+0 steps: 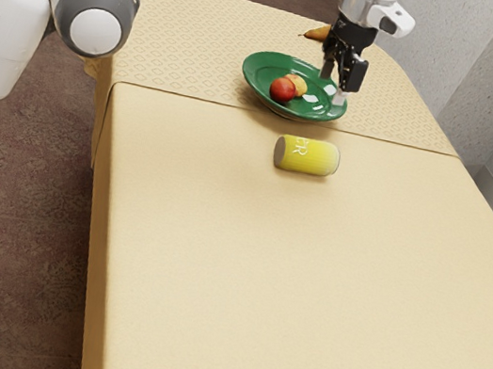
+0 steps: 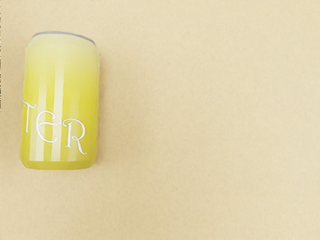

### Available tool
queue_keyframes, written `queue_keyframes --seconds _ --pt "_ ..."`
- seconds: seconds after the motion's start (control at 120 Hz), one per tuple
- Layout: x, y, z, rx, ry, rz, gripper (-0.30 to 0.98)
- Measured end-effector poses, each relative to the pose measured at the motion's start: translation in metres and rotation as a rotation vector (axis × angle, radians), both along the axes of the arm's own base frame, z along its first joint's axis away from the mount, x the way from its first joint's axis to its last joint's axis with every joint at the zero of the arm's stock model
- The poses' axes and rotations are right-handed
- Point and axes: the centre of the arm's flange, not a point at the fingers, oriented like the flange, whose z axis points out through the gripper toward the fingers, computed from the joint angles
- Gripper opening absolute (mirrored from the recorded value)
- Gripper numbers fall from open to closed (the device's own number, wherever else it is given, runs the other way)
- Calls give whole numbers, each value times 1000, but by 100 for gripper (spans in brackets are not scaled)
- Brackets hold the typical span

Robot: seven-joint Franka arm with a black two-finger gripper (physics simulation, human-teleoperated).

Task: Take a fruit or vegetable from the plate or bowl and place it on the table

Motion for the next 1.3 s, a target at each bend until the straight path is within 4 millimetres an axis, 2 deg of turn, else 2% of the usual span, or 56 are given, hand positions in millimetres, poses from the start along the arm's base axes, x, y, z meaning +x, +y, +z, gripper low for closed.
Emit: queue_keyframes --seconds 0.342,0.383,0.425,0.458,0.492,0.533,0.667,0.733,0.775,0.833,0.883,0.933,0.992,1.108,1.158,1.225,1.3 --pt "-2 1 5 10 -13 -22 69" --pt "-10 1 29 15 -54 -21 69" --pt "-32 0 75 30 -132 -17 69" --pt "-49 -1 101 41 -171 -16 69" --pt "-62 -3 117 47 -186 -16 69" --pt "-72 -4 126 51 -186 -16 69" --pt "-76 -17 122 41 -138 -25 69" --pt "-74 -20 108 31 -87 -12 69" --pt "-73 -17 92 34 -30 22 68" --pt "-77 0 74 72 41 123 68" --pt "-84 28 68 108 75 244 68" --pt "-87 74 50 139 123 390 68" --pt "-98 126 38 168 164 557 69" --pt "-126 205 10 150 224 821 69" --pt "-131 222 -3 131 236 890 69" --pt "-130 235 -17 112 229 956 69" --pt "-128 244 -20 103 194 1022 69"
